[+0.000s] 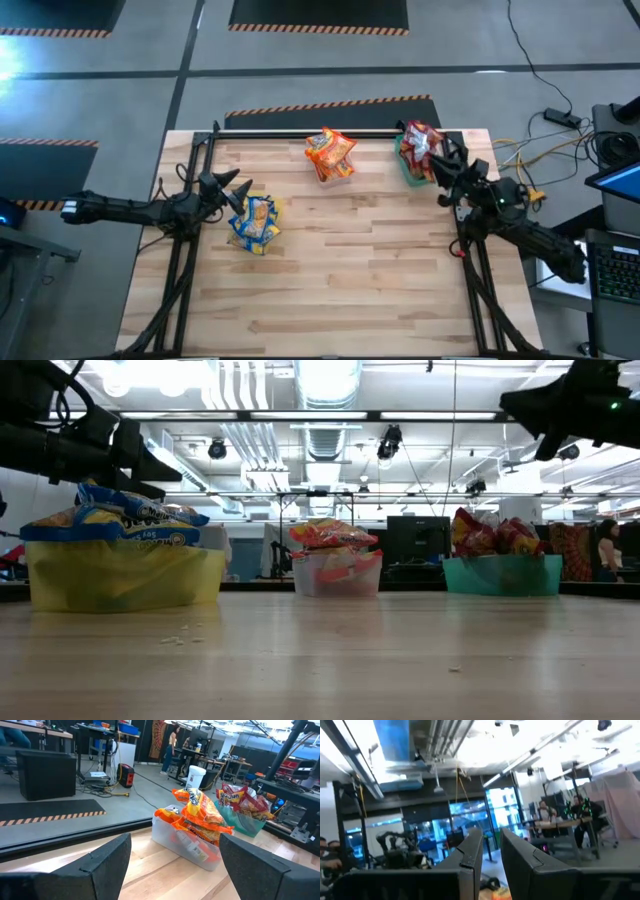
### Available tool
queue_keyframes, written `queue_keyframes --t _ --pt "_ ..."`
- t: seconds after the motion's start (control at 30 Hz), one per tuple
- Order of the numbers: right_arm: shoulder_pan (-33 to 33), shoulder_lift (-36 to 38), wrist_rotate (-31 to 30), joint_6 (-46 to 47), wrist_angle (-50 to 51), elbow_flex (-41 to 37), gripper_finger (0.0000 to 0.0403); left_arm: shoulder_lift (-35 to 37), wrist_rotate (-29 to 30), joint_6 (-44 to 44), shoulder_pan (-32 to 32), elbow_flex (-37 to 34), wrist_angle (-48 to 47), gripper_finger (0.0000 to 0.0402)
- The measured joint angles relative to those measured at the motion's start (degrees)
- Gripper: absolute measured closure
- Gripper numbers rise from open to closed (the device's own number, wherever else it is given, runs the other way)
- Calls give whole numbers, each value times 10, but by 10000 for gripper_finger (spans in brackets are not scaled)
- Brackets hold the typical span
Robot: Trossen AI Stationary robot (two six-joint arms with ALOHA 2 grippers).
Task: Sort Maruchan noodles
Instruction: Return to Home Position
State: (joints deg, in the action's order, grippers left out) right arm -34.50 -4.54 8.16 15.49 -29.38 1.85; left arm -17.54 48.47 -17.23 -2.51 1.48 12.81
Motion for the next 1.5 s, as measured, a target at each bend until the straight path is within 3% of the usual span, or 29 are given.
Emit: queue_keyframes --t 0.2,0.77,1.5 --pt "0 31 -1 0 16 0 346 0 0 0 0 0 0 116" --pt "0 -9 -3 15 17 0 346 0 0 0 0 0 0 116" --pt "0 -9 -4 15 21 0 346 0 0 0 0 0 0 116"
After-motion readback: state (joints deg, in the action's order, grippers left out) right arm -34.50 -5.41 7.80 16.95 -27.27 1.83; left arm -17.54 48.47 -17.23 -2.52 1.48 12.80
